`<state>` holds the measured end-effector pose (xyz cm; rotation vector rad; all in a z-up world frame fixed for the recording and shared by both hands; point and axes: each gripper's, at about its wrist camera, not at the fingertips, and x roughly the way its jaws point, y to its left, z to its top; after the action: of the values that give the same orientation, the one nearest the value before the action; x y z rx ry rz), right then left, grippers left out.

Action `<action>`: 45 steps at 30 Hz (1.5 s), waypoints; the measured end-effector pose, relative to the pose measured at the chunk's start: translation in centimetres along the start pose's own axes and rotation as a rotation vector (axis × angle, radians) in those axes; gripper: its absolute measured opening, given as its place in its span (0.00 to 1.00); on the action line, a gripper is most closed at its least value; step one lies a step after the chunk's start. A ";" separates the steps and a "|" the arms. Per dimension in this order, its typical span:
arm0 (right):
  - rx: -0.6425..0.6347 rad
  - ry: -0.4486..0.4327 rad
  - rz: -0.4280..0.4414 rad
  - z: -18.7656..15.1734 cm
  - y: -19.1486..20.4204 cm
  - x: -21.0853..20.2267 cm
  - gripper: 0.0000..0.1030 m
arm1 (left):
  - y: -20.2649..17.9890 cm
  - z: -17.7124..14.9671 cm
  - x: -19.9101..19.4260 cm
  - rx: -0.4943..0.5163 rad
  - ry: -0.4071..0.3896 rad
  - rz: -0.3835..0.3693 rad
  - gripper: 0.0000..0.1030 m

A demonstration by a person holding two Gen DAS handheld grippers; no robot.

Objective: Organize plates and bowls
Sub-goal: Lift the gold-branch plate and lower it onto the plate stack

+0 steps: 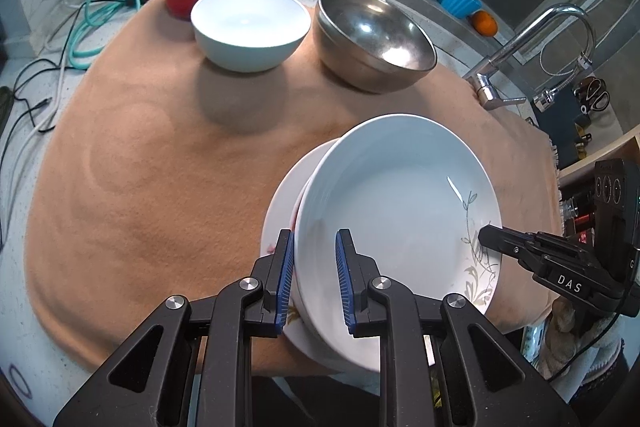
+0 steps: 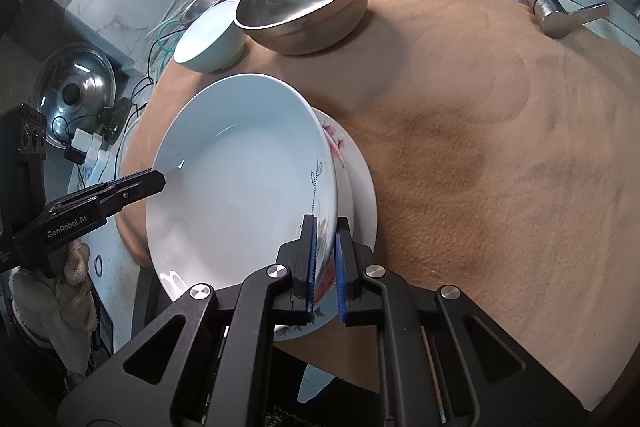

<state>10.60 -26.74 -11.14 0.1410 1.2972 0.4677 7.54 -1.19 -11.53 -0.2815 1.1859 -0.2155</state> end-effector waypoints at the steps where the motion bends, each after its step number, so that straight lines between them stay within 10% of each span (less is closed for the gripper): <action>1: -0.001 0.002 -0.002 -0.1 0.0 0.0 0.08 | 0.0 -0.1 0.0 -0.001 0.003 0.000 0.18; 45: -0.089 0.041 -0.104 -0.2 0.8 1.6 0.11 | -0.1 -0.5 1.3 0.004 0.025 0.027 0.18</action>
<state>10.48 -25.47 -12.33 -0.0110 1.3142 0.4405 7.57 -1.73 -12.84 -0.2598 1.2134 -0.1978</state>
